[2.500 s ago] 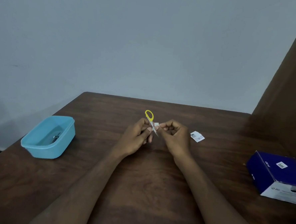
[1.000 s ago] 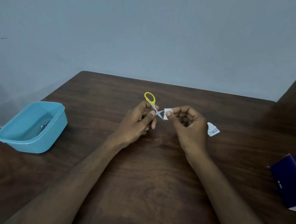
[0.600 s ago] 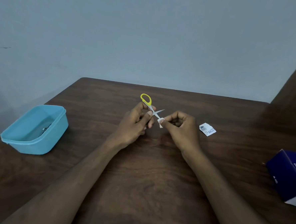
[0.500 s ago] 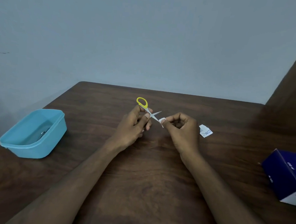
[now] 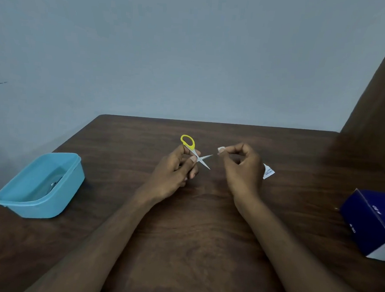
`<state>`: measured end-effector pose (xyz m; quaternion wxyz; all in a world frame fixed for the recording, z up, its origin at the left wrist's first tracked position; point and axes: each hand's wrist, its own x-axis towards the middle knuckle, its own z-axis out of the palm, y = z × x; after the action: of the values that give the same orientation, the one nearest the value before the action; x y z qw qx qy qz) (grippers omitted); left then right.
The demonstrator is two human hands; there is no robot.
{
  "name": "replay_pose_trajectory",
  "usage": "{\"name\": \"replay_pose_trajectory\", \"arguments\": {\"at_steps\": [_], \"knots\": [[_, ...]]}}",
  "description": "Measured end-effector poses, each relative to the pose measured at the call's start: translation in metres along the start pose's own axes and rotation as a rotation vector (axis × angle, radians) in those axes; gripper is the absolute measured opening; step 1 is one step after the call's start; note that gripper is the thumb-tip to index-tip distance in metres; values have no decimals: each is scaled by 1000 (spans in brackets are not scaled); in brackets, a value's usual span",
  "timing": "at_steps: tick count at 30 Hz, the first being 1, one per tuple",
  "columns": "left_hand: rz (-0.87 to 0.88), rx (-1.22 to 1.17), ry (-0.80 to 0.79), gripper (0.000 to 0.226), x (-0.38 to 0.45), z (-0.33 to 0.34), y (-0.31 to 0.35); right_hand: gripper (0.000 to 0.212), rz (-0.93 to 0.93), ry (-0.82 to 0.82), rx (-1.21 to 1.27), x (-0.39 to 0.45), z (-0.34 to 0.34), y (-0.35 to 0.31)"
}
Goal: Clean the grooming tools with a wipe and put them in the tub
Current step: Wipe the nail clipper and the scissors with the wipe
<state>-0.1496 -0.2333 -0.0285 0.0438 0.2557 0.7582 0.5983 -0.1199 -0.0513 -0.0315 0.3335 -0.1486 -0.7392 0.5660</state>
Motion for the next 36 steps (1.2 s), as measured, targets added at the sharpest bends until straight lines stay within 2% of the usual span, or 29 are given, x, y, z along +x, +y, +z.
{"name": "replay_pose_trajectory", "arguments": {"at_steps": [2, 6, 8, 13, 16, 20, 22, 25, 28, 31, 36], "knots": [[5, -8, 21, 12, 0, 0, 2, 23, 18, -23, 86, 1, -2, -1], [17, -51, 35, 9, 0, 1, 5, 19, 53, -310, 214, -10, 7, -1], [14, -67, 39, 13, 0, 1, 6, 17, 51, -388, 308, -15, 12, -1], [-10, -111, 12, 24, -3, 3, 11, 18, 30, -347, 324, -11, 6, -5], [-135, -248, -7, 47, -6, 4, 20, 18, 29, -328, 344, -6, 2, -4], [-276, -374, -126, 99, -1, -5, 25, 21, -66, -396, 357, 0, -5, -8], [-300, -421, -200, 108, -1, -10, 25, 25, -106, -425, 377, 3, -9, -9], [-329, -435, -298, 103, -1, -14, 25, 27, -151, -453, 380, 5, -11, -9], [-351, -565, -294, 80, -2, -15, 22, 23, -133, -455, 400, 4, -9, -11], [-369, -726, -277, 61, -4, -9, 22, 21, -71, -274, 499, 6, -9, -15], [-350, -711, -246, 52, 0, 0, 21, 20, -84, -24, 407, 8, -9, -10]]}}
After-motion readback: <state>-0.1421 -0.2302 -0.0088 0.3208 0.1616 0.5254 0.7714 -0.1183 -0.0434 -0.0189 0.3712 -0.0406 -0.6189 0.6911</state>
